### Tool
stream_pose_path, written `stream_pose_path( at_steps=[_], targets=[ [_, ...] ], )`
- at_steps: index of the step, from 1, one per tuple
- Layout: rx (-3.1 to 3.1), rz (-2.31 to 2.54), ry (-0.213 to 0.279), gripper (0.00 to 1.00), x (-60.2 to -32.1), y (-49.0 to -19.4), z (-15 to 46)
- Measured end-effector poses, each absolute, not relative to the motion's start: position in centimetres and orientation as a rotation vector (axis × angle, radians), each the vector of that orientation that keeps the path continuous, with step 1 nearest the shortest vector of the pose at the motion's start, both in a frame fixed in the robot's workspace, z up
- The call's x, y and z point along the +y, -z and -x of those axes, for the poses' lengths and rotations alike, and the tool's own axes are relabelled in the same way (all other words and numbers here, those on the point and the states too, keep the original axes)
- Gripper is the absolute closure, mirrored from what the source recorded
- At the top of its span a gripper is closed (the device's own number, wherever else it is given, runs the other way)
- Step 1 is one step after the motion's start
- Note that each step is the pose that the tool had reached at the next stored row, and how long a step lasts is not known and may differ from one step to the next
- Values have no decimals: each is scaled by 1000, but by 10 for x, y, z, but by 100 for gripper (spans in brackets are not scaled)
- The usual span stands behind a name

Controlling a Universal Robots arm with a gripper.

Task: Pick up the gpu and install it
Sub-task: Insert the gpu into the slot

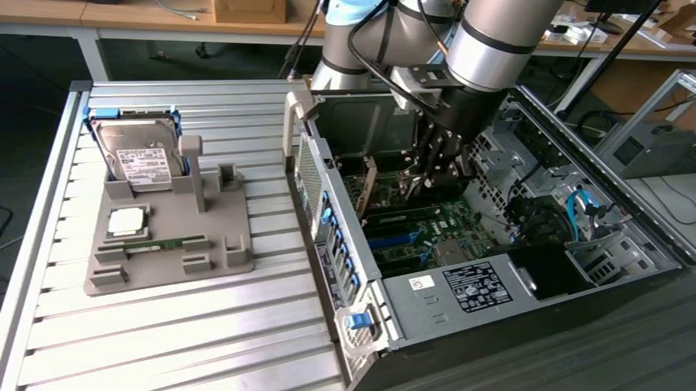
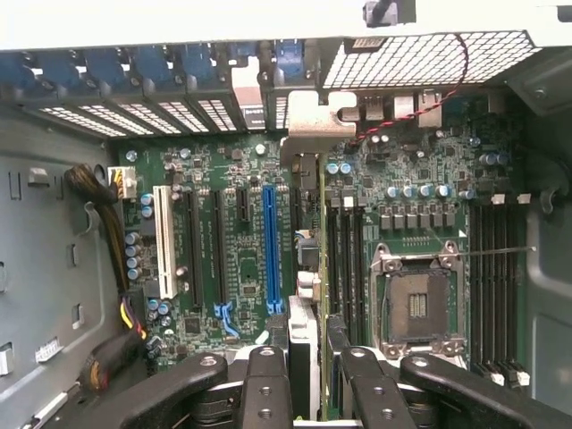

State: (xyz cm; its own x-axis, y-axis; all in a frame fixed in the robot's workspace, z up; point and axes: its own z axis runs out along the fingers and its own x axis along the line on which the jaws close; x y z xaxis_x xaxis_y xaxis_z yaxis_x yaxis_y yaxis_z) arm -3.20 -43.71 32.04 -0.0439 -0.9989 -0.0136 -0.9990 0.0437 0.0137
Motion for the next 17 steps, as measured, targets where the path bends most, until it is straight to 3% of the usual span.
stream_pose_path(
  at_steps=[17],
  targets=[
    [2269, 2172, -30, 73, -453, -308, 42]
  ],
)
